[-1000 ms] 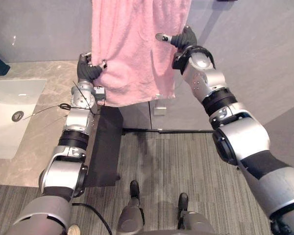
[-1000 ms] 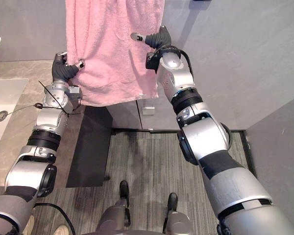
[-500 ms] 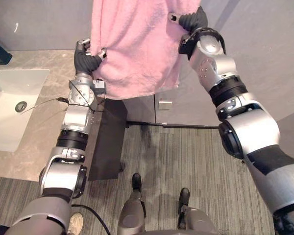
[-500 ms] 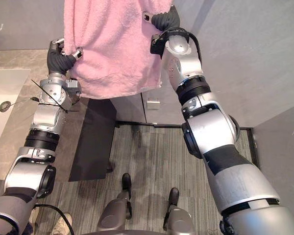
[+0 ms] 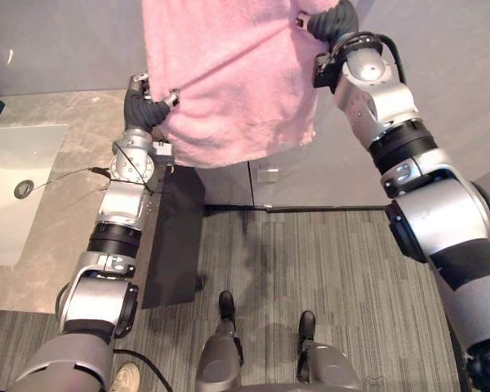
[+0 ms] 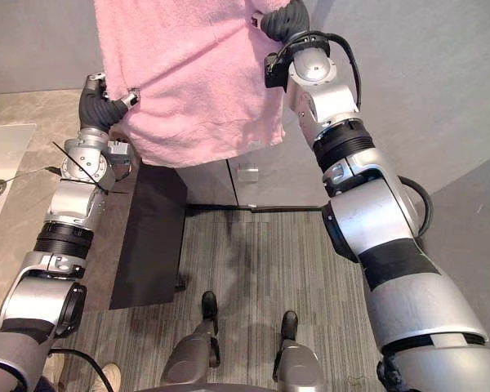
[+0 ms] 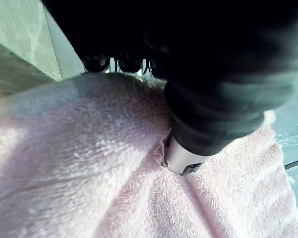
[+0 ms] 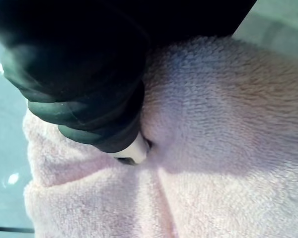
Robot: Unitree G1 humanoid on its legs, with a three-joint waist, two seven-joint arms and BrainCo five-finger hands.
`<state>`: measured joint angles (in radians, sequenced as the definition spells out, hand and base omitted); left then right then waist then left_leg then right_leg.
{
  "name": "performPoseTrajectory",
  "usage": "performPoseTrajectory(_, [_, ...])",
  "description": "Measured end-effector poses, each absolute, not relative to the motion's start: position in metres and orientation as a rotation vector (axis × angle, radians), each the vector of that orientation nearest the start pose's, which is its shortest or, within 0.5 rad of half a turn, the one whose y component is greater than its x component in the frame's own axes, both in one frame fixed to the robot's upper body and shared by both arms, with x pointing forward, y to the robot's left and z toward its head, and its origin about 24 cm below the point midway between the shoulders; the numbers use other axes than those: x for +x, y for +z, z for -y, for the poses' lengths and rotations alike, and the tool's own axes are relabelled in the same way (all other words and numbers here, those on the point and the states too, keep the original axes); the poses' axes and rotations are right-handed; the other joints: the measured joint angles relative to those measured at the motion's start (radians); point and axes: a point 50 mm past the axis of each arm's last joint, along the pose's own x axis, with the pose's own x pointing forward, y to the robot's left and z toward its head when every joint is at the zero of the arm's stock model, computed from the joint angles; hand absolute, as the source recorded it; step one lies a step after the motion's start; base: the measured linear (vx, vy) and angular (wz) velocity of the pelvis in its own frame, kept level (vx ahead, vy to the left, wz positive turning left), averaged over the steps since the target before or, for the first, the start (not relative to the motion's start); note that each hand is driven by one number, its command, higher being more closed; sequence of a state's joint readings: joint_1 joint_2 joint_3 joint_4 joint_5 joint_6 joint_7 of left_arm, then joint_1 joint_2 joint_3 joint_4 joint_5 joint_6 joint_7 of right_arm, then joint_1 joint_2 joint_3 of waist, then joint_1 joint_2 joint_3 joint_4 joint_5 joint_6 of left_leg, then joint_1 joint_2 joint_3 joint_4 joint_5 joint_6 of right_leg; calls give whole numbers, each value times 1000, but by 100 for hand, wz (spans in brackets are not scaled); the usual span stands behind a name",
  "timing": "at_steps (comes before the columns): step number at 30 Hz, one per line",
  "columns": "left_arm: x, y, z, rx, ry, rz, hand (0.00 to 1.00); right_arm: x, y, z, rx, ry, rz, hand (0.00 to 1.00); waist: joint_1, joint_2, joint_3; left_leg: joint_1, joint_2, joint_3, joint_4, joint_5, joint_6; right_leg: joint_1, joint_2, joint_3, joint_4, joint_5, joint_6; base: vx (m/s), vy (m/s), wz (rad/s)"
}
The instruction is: Organize washtable
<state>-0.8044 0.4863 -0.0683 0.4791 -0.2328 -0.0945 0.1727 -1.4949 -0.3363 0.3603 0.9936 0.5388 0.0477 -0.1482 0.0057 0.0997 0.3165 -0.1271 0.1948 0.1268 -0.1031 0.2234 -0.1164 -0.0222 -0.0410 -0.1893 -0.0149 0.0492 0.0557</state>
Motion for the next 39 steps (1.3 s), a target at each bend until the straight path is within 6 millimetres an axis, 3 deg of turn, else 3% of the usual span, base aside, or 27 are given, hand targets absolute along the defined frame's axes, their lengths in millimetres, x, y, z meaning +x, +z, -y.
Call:
performPoseTrajectory(12, [377, 213, -214, 209, 150, 410, 100, 416, 334, 96, -124, 110, 382, 100, -45, 2, 1, 2, 0, -27, 1, 13, 1, 8, 1, -18, 12, 5, -4, -21, 0, 3])
performPoseTrajectory(19, [379, 226, -210, 205, 144, 444, 100, 415, 338, 103, -82, 90, 390, 100, -42, 30, 25, 0, -2, -41, 0, 26, 9, 5, -1, -33, 30, 4, -4, -61, 9, 7])
performPoseTrajectory(24, [380, 233, -208, 203, 139, 462, 100, 413, 344, 107, -82, 87, 427, 100, -42, 30, 43, -7, -5, -40, 2, 29, 13, -3, -5, -31, 28, 7, 1, -25, -7, -1])
performPoseTrajectory(25, [381, 233, -208, 204, 137, 459, 0, 413, 344, 107, -82, 87, 427, 100, -43, 30, 43, -7, -8, -40, 5, 29, 13, -3, -7, -31, 28, 8, 3, 34, -25, -1])
performPoseTrajectory(28, [382, 231, -209, 207, 133, 444, 0, 413, 344, 108, -83, 83, 430, 100, -43, 31, 48, -7, -12, -40, 6, 29, 13, -3, -10, -32, 27, 8, 3, 32, -21, 1])
performPoseTrajectory(34, [383, 228, -225, 241, 174, 401, 0, 411, 354, 137, -95, 9, 466, 100, -43, 32, 89, -8, -16, -45, 6, 31, 15, -1, -13, -36, 29, 9, 4, -6, -4, 1])
performPoseTrajectory(35, [382, 228, -229, 251, 182, 396, 0, 411, 355, 139, -96, 4, 467, 0, -43, 32, 89, -8, -17, -45, 6, 31, 15, -1, -14, -36, 29, 9, 4, 0, 0, 0])
performPoseTrajectory(39, [379, 232, -240, 259, 204, 399, 0, 412, 351, 142, -98, -3, 458, 0, -43, 32, 89, -8, -18, -45, 0, 30, 15, -1, -15, -36, 28, 9, 5, 0, 0, 0])
